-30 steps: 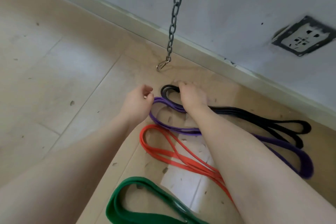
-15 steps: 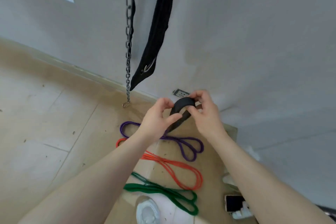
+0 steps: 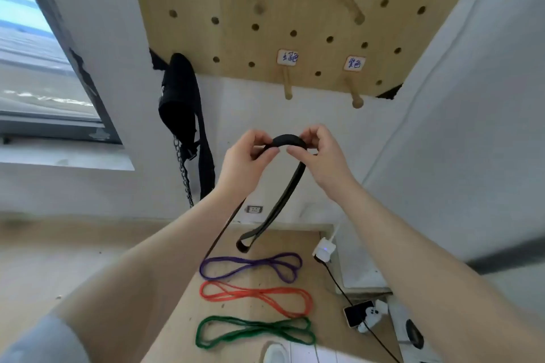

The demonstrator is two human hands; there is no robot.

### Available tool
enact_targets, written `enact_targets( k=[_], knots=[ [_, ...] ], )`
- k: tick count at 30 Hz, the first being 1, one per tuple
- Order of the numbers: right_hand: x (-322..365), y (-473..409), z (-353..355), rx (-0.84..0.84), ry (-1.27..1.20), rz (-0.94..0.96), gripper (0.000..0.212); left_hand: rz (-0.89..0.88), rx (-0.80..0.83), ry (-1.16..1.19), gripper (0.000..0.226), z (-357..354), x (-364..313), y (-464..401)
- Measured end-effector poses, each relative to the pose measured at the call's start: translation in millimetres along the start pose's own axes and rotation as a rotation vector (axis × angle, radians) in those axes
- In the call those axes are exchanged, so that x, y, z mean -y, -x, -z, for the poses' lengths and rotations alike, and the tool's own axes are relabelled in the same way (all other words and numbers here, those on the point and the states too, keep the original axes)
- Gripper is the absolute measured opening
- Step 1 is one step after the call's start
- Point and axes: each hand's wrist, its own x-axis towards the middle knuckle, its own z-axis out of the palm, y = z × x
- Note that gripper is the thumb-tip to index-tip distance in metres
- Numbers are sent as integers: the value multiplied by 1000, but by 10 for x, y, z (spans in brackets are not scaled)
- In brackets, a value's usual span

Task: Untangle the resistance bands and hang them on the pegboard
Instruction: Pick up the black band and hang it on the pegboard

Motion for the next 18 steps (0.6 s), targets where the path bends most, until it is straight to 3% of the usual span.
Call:
enact_targets(
  k=[8, 13, 18],
  knots=[
    [361, -125, 482, -39, -138, 22, 17, -140, 24, 49, 12, -329, -764, -313],
    [576, -524, 994, -117, -101, 163, 20, -220, 3, 161, 19, -646, -1133, -737],
    [653, -1082, 1431, -161, -67, 267, 17, -344, -66, 62, 18, -941, -1499, -1220]
  ],
)
